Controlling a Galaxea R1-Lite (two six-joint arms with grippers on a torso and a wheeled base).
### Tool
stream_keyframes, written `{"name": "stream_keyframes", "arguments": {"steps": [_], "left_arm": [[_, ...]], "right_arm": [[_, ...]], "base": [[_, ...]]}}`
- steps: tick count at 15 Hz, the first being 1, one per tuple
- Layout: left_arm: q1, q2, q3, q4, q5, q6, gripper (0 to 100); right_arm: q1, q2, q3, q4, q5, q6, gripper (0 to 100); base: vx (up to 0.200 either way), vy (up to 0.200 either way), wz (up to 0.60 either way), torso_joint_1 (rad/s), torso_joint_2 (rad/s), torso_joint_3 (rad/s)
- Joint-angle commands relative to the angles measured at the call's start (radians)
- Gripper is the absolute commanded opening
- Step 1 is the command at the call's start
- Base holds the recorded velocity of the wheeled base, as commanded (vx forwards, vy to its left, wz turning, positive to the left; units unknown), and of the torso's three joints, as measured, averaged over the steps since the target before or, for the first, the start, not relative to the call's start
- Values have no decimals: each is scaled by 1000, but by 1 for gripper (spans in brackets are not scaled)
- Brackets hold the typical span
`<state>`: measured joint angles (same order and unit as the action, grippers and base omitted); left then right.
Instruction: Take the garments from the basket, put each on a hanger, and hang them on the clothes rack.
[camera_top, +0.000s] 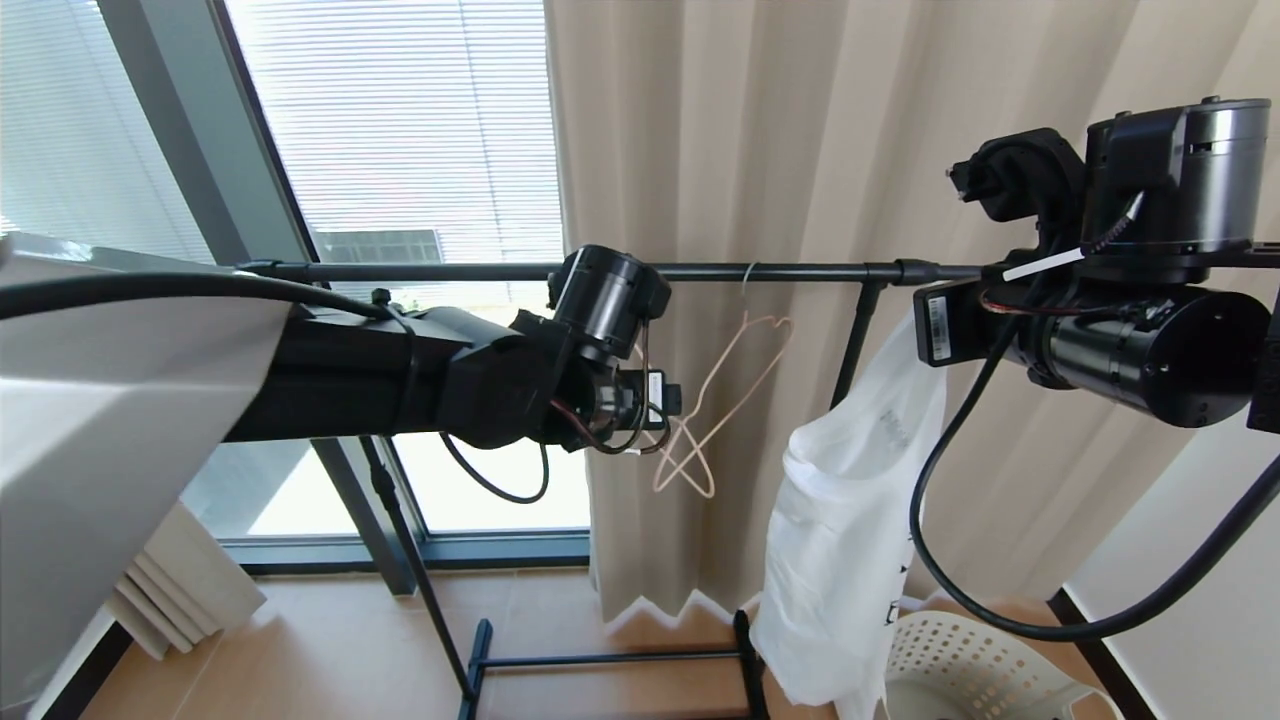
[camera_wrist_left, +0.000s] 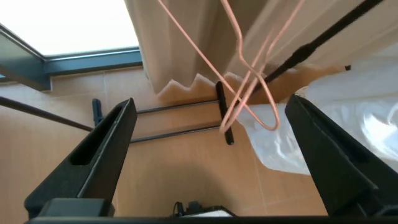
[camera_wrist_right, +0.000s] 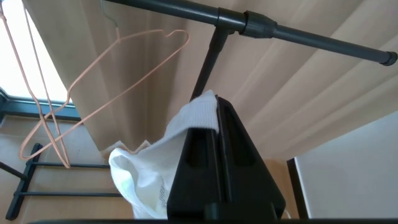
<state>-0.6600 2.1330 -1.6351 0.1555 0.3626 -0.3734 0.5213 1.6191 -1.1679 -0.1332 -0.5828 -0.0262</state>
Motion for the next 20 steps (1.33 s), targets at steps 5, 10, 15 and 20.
{"name": "stream_keyframes", "arguments": {"steps": [5, 10, 15, 20], "left_arm": [[43, 226, -233, 15, 21, -5, 100], [43, 292, -327, 16, 21, -7, 100], [77, 269, -316, 121, 73, -24, 100], [79, 245, -315, 160, 92, -53, 100]], "right_arm": [[0, 22, -1, -2, 0, 0, 0], [0, 34, -1, -3, -2, 2, 0], [2, 36, -3, -3, 0, 2, 0], [2, 31, -1, -3, 0, 2, 0]], "base": [[0, 0, 0, 0, 0, 0], [0, 0, 0, 0, 0, 0], [0, 0, 0, 0, 0, 0], [0, 0, 0, 0, 0, 0]]}}
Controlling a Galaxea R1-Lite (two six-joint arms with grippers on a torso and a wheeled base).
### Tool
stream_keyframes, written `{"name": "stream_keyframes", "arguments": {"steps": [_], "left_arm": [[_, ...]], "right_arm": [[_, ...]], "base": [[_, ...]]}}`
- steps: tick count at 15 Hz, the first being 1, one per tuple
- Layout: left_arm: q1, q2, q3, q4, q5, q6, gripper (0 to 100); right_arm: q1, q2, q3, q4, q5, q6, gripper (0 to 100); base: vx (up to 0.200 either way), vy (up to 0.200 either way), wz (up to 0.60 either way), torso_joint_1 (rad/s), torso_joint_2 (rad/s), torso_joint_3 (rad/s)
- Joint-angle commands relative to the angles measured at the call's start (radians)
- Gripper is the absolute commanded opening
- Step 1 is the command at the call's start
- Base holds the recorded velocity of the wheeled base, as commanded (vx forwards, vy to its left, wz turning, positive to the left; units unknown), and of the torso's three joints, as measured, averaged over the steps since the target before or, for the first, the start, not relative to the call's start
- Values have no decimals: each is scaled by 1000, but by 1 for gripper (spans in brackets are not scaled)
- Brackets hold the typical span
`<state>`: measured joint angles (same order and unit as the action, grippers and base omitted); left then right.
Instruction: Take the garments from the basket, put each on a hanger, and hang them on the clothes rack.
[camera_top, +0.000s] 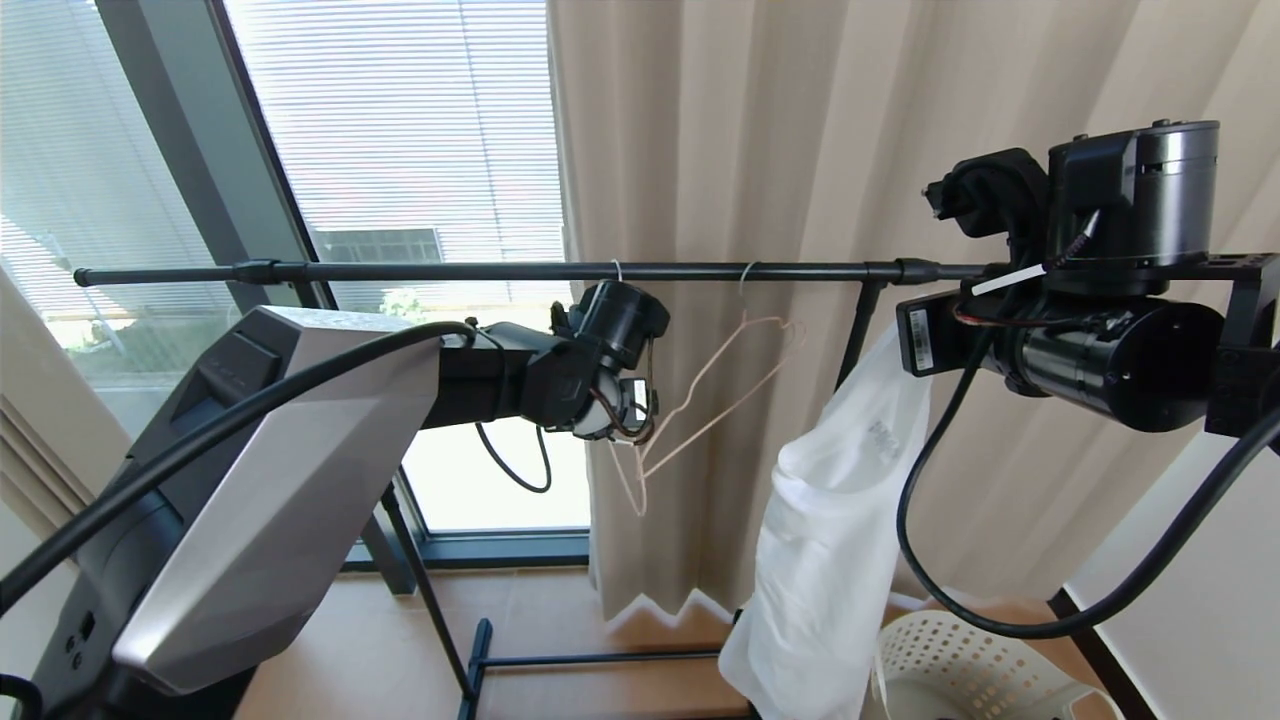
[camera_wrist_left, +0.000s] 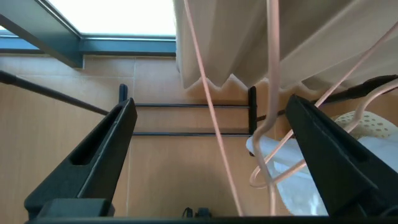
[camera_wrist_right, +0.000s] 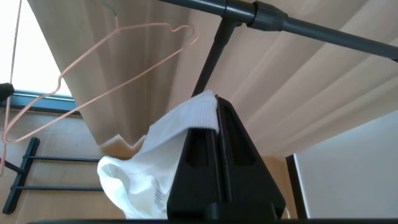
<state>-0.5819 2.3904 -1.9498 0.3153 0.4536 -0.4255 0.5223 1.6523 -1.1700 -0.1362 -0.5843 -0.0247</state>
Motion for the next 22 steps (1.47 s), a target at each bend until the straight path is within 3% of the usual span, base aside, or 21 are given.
{"name": "stream_keyframes", "arguments": {"steps": [1, 6, 12, 22], "left_arm": [[-1, -11, 0, 1, 2, 1, 100], [-3, 0, 3, 21, 17, 4, 100], [11, -27, 111, 50, 22, 2, 100], [30, 24, -11, 31, 14, 25, 100]], "right_arm": [[1, -5, 1, 0, 0, 0, 0], [1, -6, 1, 0, 1, 0, 0], [1, -8, 3, 0, 0, 0, 0], [4, -9, 7, -2, 0, 0, 0]], "base": [[0, 0, 0, 0, 0, 0], [0, 0, 0, 0, 0, 0], [0, 0, 0, 0, 0, 0], [0, 0, 0, 0, 0, 0]]}}
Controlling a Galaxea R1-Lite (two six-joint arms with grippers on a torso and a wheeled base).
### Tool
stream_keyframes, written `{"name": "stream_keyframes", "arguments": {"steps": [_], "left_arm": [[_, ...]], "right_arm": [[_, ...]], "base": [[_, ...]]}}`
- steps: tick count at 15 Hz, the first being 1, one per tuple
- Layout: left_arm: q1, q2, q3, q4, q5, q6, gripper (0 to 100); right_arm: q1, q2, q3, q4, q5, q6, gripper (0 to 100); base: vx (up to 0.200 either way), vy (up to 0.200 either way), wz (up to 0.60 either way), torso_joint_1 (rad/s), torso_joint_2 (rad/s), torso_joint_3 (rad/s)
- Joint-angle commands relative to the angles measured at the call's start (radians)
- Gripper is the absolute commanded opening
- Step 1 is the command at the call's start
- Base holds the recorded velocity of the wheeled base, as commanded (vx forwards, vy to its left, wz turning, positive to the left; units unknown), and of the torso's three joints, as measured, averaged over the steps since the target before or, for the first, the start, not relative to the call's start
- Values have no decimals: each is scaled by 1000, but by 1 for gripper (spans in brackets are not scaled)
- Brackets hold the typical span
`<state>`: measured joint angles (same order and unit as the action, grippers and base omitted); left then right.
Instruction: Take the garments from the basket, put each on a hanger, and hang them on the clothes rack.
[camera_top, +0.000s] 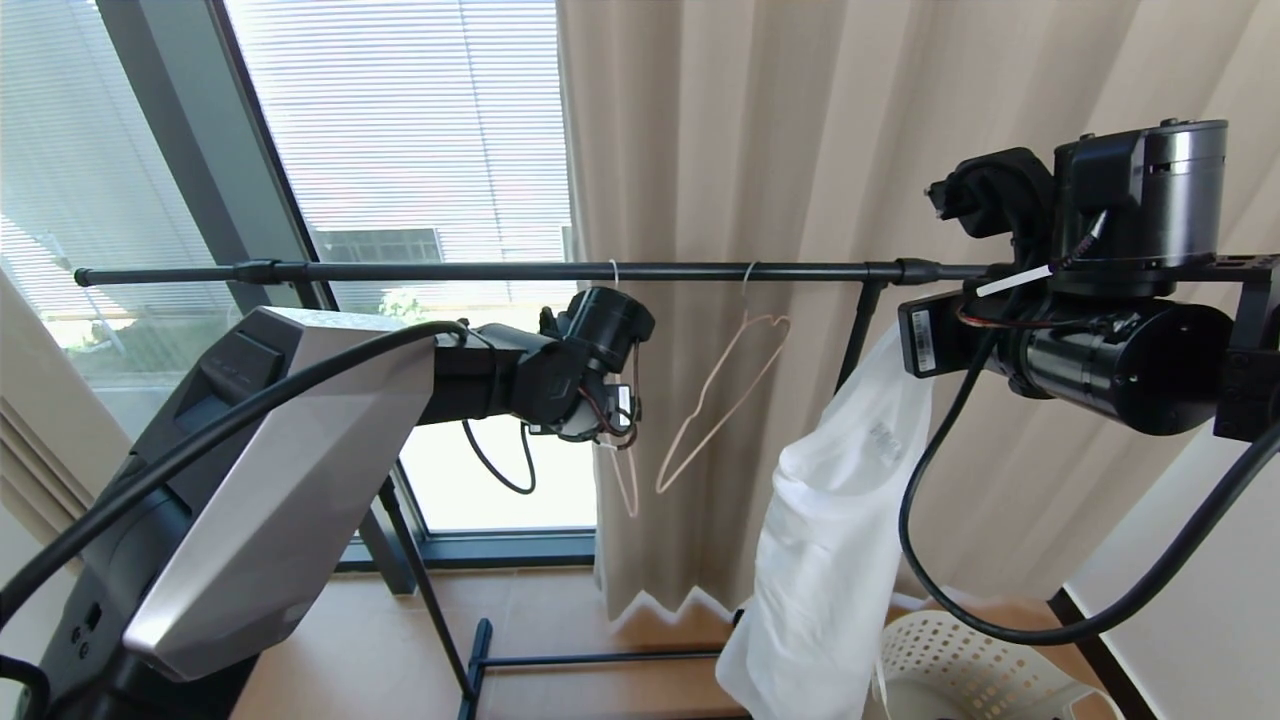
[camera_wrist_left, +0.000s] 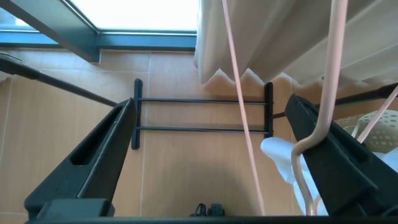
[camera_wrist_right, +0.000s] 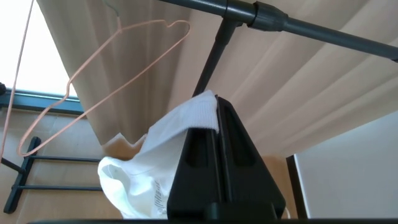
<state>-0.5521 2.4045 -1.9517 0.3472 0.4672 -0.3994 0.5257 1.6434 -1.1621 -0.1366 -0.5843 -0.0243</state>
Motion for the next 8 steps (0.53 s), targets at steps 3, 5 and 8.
{"name": "stream_keyframes", "arguments": {"steps": [3, 5, 8], "left_arm": [[0, 16, -9, -1, 1, 1, 100], [0, 25, -10, -1, 1, 1, 100], [-2, 39, -9, -1, 1, 2, 100]], "right_arm": [[0, -1, -1, -1, 0, 0, 0], [0, -1, -1, -1, 0, 0, 0], [0, -1, -1, -1, 0, 0, 0]], "base": [[0, 0, 0, 0, 0, 0], [0, 0, 0, 0, 0, 0], [0, 0, 0, 0, 0, 0]]}}
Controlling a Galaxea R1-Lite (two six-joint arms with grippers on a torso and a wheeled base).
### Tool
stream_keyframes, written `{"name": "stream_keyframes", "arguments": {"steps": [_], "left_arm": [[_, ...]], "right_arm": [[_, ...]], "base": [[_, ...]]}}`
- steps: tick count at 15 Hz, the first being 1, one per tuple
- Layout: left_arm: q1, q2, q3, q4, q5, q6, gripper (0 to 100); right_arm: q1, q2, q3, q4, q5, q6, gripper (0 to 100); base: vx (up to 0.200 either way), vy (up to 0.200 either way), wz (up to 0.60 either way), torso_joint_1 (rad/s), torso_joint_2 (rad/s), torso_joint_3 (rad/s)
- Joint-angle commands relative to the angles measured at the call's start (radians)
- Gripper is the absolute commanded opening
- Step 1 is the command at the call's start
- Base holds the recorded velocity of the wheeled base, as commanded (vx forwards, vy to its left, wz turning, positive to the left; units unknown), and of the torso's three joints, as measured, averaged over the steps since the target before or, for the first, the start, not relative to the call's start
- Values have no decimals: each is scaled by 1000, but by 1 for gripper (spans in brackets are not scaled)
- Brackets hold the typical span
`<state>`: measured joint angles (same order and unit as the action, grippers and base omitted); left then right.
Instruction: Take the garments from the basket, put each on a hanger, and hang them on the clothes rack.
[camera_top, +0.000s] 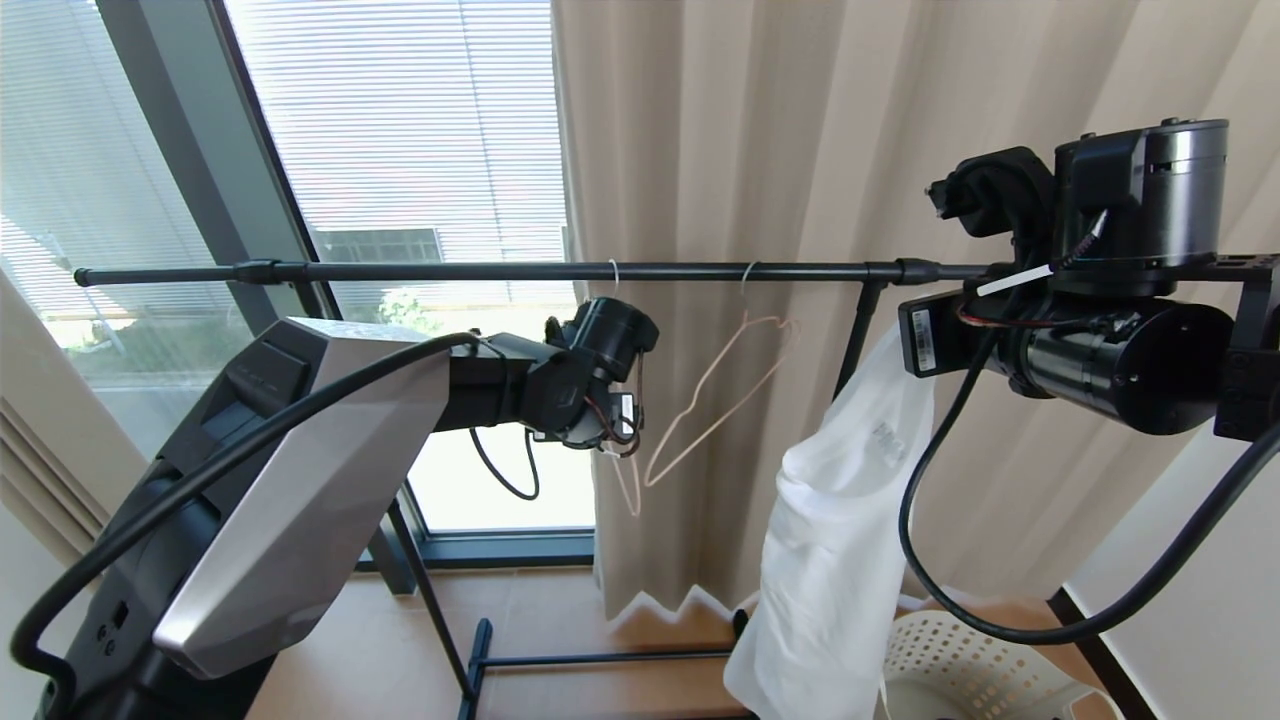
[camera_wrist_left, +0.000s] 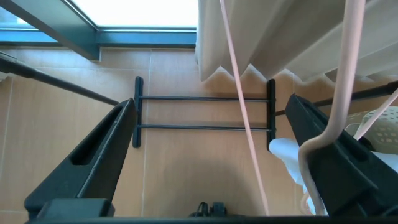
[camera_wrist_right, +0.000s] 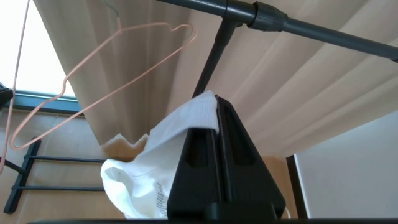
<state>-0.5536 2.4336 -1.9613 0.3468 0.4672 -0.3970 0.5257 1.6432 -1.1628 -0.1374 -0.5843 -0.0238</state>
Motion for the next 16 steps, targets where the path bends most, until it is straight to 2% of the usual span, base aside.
{"name": "stream_keyframes", "arguments": {"steps": [1, 4, 5, 16], "left_arm": [[0, 10, 1, 0, 1, 0, 100], [0, 7, 1, 1, 1, 0, 100], [0, 7, 2, 1, 1, 0, 0], [-5, -30, 12, 4, 2, -2, 0]], "right_arm": [[0, 1, 0, -1, 0, -1, 0], [0, 1, 0, -1, 0, -1, 0], [0, 1, 0, -1, 0, -1, 0], [2, 0, 2, 1, 0, -1, 0]], "base": [[0, 0, 0, 0, 0, 0], [0, 0, 0, 0, 0, 0], [0, 0, 0, 0, 0, 0], [0, 0, 0, 0, 0, 0]]}}
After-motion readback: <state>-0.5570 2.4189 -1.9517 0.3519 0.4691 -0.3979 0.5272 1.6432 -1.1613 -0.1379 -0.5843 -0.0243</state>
